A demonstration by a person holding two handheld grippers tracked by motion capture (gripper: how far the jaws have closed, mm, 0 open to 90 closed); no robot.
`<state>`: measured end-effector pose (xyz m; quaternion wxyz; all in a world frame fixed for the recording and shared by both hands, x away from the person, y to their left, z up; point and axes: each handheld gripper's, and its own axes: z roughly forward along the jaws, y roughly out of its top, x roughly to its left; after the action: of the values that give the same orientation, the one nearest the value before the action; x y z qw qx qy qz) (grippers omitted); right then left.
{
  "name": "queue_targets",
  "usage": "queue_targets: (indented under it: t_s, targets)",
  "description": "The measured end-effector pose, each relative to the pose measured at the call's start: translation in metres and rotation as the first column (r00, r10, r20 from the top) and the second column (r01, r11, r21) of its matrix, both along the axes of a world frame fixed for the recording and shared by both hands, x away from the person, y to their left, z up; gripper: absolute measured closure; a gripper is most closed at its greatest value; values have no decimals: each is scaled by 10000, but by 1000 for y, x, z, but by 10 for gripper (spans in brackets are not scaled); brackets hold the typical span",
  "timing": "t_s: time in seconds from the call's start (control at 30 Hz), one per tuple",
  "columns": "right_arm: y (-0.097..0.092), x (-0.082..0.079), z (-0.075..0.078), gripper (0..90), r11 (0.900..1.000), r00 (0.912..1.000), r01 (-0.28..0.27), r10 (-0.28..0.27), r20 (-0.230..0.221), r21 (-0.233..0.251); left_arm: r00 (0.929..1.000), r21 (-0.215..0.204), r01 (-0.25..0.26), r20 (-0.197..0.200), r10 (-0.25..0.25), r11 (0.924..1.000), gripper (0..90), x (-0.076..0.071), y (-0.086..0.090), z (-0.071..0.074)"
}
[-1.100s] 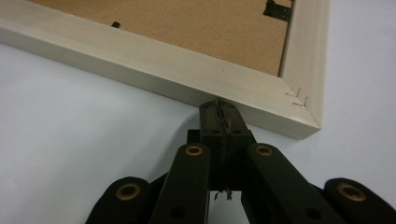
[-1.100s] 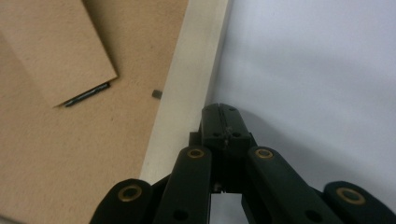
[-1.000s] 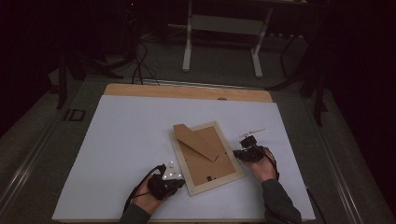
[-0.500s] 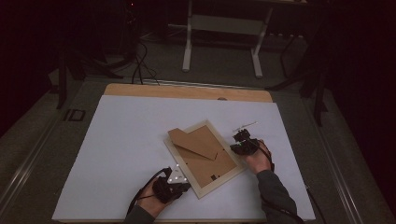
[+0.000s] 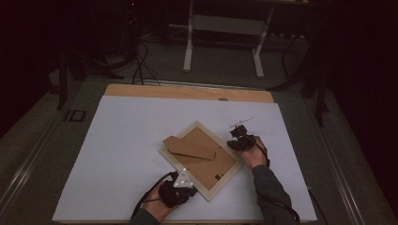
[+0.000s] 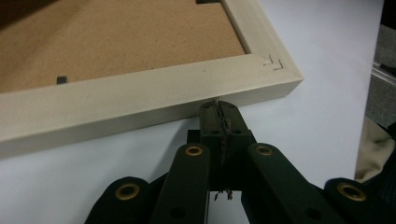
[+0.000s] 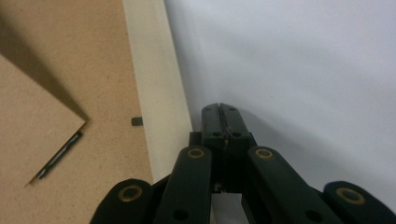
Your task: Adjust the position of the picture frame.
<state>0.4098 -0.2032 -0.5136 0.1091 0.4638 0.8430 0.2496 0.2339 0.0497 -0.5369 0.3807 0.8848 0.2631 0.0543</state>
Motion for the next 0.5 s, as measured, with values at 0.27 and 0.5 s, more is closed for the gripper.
queue_targets:
  t_s: [0.27, 0.5]
  targets:
    - [11, 7, -1, 900, 9999, 10000, 82, -82, 4, 126, 9995, -23, 298, 120, -297, 9996, 900, -4, -8, -1]
    - [18, 8, -1, 900, 9997, 9997, 104, -109, 228, 217, 9993, -98, 334, 162, -333, 9994, 900, -6, -11, -2]
